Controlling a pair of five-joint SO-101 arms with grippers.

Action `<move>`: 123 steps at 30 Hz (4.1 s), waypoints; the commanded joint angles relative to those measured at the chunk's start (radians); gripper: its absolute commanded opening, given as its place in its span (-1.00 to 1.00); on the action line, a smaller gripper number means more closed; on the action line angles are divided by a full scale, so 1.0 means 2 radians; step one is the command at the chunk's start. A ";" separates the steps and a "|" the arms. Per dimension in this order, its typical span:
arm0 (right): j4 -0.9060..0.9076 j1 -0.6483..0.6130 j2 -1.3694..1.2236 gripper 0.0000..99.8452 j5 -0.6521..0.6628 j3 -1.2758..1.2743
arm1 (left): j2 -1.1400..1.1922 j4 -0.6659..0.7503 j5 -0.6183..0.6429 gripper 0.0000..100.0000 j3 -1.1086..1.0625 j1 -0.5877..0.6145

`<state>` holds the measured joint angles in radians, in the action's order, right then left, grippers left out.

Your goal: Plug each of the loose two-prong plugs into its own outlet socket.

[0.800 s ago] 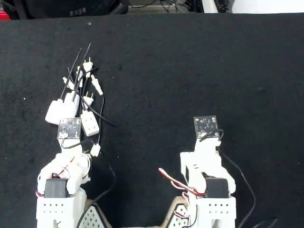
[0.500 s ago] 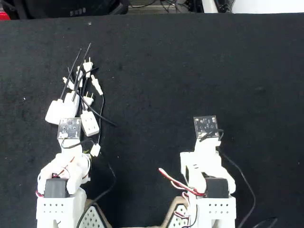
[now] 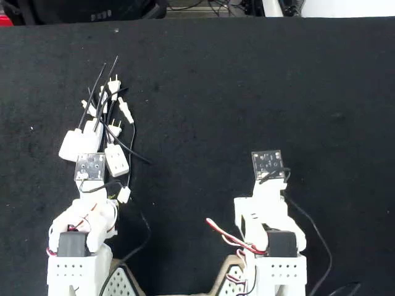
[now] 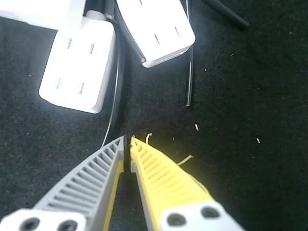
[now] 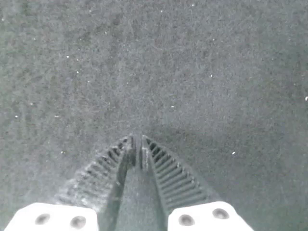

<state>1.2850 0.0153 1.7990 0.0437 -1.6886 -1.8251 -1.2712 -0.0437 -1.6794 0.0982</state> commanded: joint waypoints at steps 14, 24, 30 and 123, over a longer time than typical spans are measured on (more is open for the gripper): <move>0.004 -0.002 0.047 -0.98 -0.002 0.002 | -0.003 -0.003 0.000 -0.94 -0.010 0.000; 0.004 -0.002 0.047 -0.98 -0.002 0.002 | -0.003 -0.003 0.000 -0.94 -0.010 0.000; 0.004 -0.002 0.047 -0.98 -0.002 0.002 | -0.003 -0.003 0.000 -0.94 -0.010 0.000; -0.281 -0.134 -0.310 -0.76 0.020 0.211 | 0.660 -0.005 -0.279 -0.47 0.472 0.151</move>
<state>0.8462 -0.2470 1.1868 0.0806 -1.1423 -0.5992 -1.2942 -0.5593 -0.8186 0.4066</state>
